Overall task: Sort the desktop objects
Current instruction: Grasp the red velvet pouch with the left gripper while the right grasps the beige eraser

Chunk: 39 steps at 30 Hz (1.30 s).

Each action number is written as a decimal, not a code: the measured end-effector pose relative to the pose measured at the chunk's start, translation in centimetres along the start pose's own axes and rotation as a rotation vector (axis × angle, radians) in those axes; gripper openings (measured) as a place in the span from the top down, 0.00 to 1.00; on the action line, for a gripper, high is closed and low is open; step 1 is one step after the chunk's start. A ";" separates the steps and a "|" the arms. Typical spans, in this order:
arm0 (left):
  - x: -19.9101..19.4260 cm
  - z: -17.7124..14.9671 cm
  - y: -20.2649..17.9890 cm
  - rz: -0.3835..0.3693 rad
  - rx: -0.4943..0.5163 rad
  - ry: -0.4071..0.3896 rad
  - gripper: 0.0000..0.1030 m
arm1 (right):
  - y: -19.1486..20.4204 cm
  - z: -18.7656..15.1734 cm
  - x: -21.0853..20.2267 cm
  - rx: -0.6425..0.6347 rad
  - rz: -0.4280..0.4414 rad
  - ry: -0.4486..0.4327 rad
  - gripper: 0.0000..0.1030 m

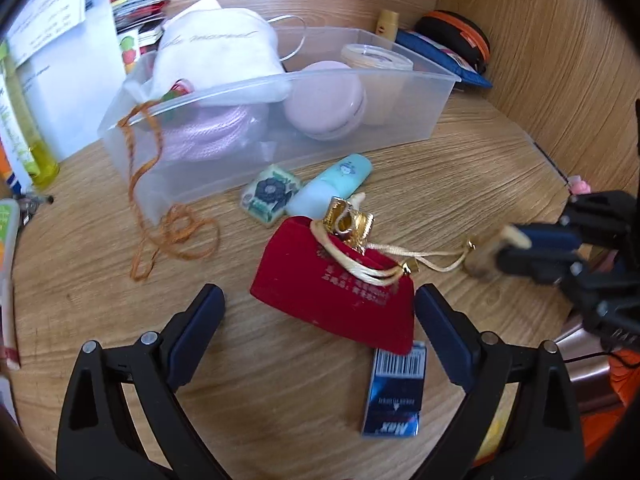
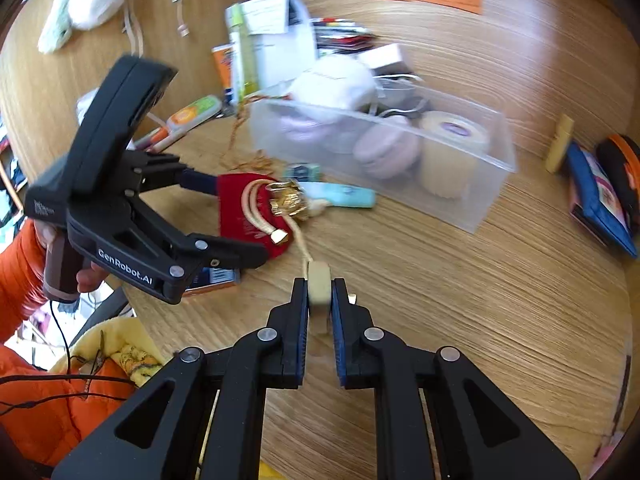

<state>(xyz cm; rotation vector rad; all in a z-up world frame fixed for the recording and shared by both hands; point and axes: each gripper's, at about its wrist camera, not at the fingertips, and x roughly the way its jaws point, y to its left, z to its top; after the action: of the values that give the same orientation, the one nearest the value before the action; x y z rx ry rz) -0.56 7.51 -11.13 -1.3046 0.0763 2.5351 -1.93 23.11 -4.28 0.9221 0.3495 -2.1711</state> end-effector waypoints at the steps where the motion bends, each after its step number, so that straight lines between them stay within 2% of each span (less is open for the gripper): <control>1: 0.1 0.1 -0.1 -0.006 0.001 0.003 0.06 | -0.2 0.0 -0.1 0.005 -0.003 -0.001 0.90; 5: 0.1 0.6 -0.5 -0.033 0.001 0.003 0.06 | -1.1 -0.2 -0.5 0.031 -0.001 -0.004 0.90; 12: 1.0 0.9 -1.1 -0.013 0.039 0.007 0.06 | -0.9 -0.2 -0.5 0.019 0.006 -0.021 0.90; 14: 1.0 0.9 -0.7 -0.019 0.032 0.000 0.14 | -1.0 -0.2 -0.5 0.020 0.007 -0.026 0.90; 15: 0.8 1.0 -0.5 -0.011 0.034 -0.009 0.24 | -1.1 -0.1 -0.6 0.021 0.006 -0.027 0.90; 17: 0.6 1.2 -0.1 -0.012 0.044 -0.015 0.26 | -1.3 0.0 -0.6 0.029 0.002 -0.029 0.90; 20: 0.2 1.4 0.5 0.028 0.056 -0.032 0.44 | -1.8 0.2 -0.6 0.046 0.003 -0.034 0.90; 22: -0.2 1.8 1.2 0.008 0.035 -0.041 0.49 | -2.0 0.3 -0.6 0.055 0.001 -0.037 0.90; 25: -0.9 1.9 2.5 -0.015 -0.006 -0.051 0.52 | -2.4 0.4 -0.4 0.072 0.000 -0.034 0.90; 30: -2.6 1.5 3.4 -0.006 -0.042 -0.111 0.53 | -2.9 0.9 -0.5 0.083 -0.005 -0.047 0.90; 39: -5.0 1.5 2.9 -0.020 -0.035 -0.181 0.53 | -2.9 0.7 -0.7 0.061 -0.018 -0.036 0.89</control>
<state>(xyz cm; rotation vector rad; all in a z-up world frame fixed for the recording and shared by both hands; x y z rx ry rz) 0.21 3.85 -6.50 -1.0762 -0.0190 2.6358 -4.02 25.11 -3.41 0.9151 0.2769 -2.2227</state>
